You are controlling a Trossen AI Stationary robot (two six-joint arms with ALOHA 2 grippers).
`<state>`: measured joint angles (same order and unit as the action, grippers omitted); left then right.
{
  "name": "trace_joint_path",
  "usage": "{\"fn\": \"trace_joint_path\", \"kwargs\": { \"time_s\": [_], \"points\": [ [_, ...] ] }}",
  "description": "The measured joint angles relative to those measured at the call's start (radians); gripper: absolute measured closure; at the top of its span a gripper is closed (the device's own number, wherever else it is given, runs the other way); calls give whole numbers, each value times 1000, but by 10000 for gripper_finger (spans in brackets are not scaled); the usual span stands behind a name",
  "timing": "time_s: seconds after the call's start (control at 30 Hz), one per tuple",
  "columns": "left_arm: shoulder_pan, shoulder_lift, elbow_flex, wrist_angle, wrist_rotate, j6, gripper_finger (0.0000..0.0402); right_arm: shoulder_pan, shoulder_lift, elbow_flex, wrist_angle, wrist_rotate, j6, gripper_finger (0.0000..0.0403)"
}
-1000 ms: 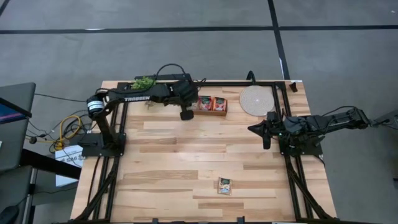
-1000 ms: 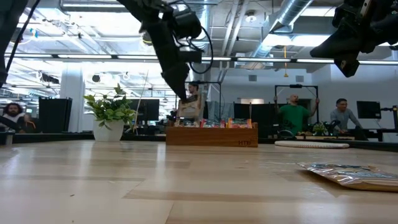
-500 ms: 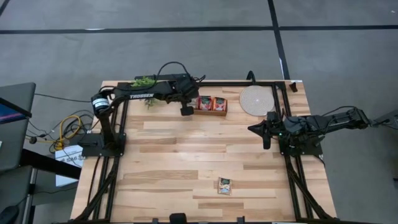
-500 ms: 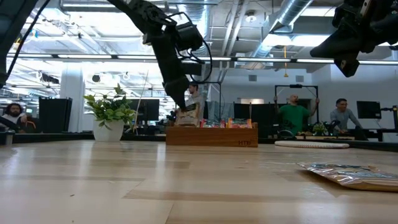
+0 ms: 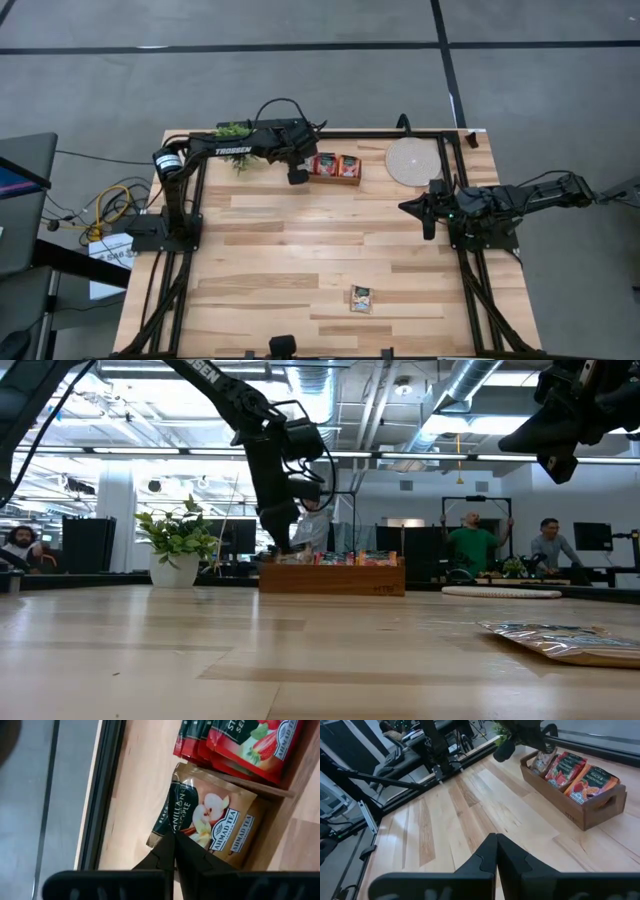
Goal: Pick & Place Tea
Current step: Put the brown tea bag into the left section of the wooden organizer
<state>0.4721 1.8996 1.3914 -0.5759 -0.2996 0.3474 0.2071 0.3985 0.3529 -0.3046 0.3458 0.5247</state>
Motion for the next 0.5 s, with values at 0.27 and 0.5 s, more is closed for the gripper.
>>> {"fn": "trace_joint_path", "kwargs": {
  "time_s": [0.27, 0.5],
  "points": [
    [-7, 0, 0, 1, 50, -19, 401, 0, 0, 0, 0, 0, 0, 403],
    [-8, 0, 0, 1, 53, -27, 401, 0, 0, 0, -1, 0, 0, 403]
  ]
}}
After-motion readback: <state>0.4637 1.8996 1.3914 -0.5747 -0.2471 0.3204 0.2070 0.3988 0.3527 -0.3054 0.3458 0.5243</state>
